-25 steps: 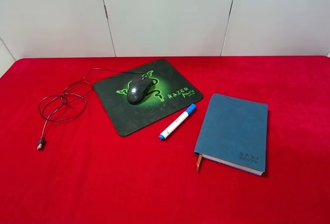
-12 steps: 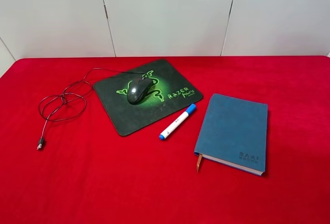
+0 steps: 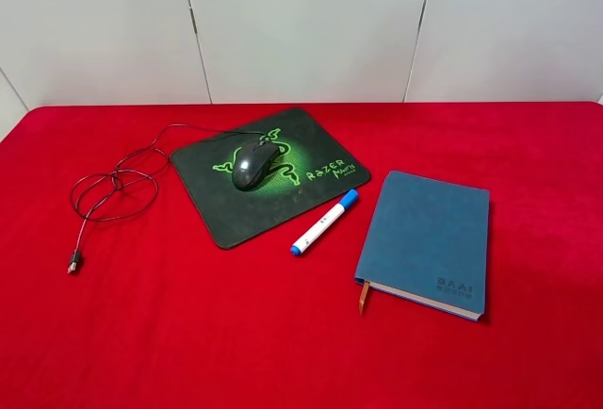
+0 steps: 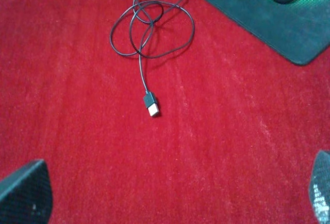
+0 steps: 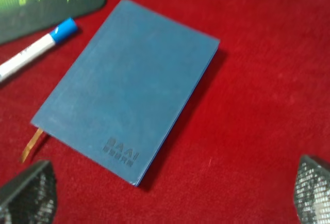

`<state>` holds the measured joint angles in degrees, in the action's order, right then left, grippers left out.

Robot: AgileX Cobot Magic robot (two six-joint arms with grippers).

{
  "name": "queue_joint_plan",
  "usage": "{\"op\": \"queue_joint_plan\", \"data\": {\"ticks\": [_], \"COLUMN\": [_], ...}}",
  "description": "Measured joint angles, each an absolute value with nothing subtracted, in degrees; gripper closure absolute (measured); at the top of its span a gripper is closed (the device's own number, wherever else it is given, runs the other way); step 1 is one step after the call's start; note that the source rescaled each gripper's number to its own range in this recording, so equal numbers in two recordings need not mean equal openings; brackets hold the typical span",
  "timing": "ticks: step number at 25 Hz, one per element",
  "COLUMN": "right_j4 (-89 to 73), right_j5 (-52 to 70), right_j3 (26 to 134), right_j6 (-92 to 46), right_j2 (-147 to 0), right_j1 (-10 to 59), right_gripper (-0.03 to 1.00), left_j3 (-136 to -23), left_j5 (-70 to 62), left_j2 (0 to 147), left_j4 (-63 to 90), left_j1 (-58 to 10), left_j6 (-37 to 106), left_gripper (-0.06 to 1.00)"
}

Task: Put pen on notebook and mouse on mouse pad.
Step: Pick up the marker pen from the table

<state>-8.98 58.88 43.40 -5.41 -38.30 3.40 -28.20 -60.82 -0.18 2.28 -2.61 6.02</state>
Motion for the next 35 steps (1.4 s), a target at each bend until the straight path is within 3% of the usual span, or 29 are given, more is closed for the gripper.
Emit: {"op": "queue_joint_plan", "data": {"ticks": [17, 24, 30, 35], "right_j4": [-16.2, -10.4, 0.6, 4.2], "right_j5": [58.1, 54.7, 56.0, 58.7], "right_j3": [50.5, 52.4, 60.8, 69.2], "right_j6": [-5.2, 3.1, 18.6, 29.3], "right_j2": [-58.7, -65.6, -75.6, -84.0], "right_j1": [4.4, 15.7, 27.8, 34.0], "right_gripper": [-0.03, -0.03, -0.03, -0.03], "left_j3": [-28.2, -28.2, -28.2, -28.2], "left_j5": [-60.8, -60.8, -60.8, -60.8], "left_j2": [-0.2, -0.2, -0.2, -0.2], "left_j4": [2.3, 2.3, 2.3, 2.3], "left_j1": [-2.6, -2.6, -2.6, -2.6], "left_j6": [6.1, 6.1, 6.1, 6.1], "left_gripper": [-0.05, -0.05, -0.05, -0.05]}}
